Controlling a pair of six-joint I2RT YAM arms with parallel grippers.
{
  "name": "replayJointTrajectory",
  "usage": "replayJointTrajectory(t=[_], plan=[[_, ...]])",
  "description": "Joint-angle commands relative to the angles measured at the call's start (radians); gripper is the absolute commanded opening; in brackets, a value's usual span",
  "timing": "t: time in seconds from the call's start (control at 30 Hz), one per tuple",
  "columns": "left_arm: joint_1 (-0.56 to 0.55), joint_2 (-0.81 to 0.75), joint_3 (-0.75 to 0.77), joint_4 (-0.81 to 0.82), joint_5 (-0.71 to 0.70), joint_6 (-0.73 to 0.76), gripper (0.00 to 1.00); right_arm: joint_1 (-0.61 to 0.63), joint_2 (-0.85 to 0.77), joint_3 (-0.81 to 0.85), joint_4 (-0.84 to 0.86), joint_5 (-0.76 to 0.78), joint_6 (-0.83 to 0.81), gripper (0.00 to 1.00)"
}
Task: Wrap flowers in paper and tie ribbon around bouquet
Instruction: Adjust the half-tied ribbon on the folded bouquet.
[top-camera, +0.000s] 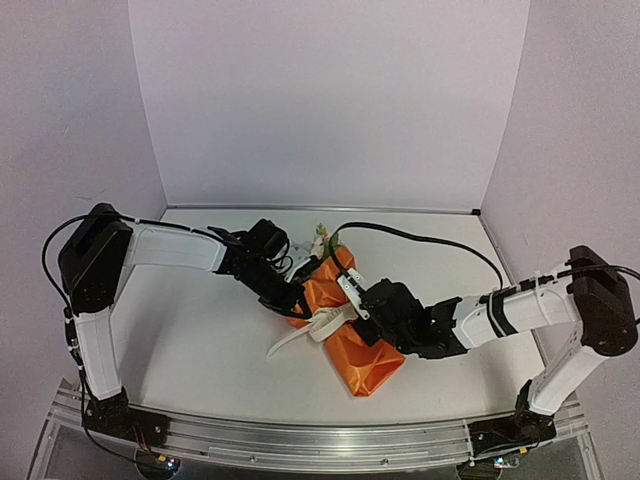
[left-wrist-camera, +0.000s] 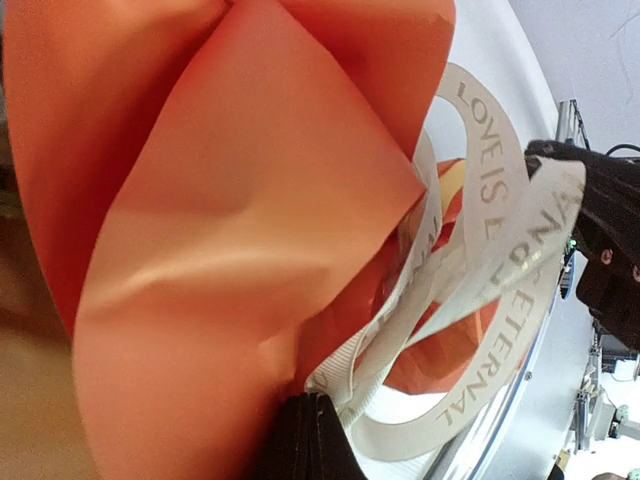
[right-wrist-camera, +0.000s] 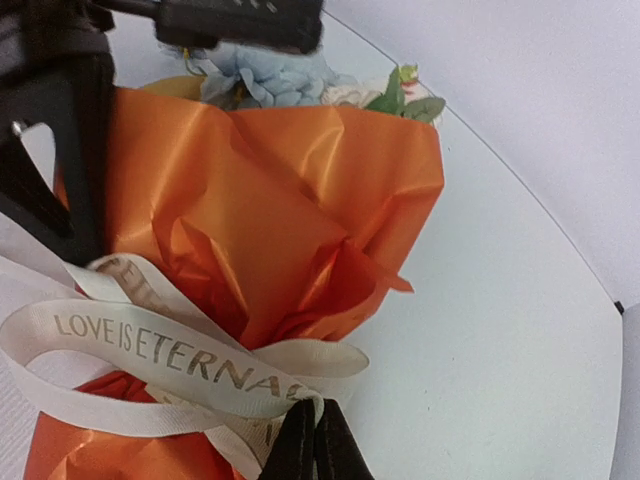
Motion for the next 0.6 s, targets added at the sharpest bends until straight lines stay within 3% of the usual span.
replayJointTrajectory(t=[0.0,0.37,0.57], plan=[[0.006,-0.107,-0.043,0.057,-0.025,0.008,0.00,-0.012,-0.052,-0.051,0.024,0.063,0.154,0.00],[-0.033,-0.112,-0.066,0.127,-0.013,-0.019,0.00,-0.022,-0.074,-0.148,-0.017,-0.008,0.463,0.05],[-0.051,-0.111,-0.097,0.190,-0.039,-0.094,0.00,-0.022,-0.144,-0.193,-0.063,-0.044,0.581,0.22]])
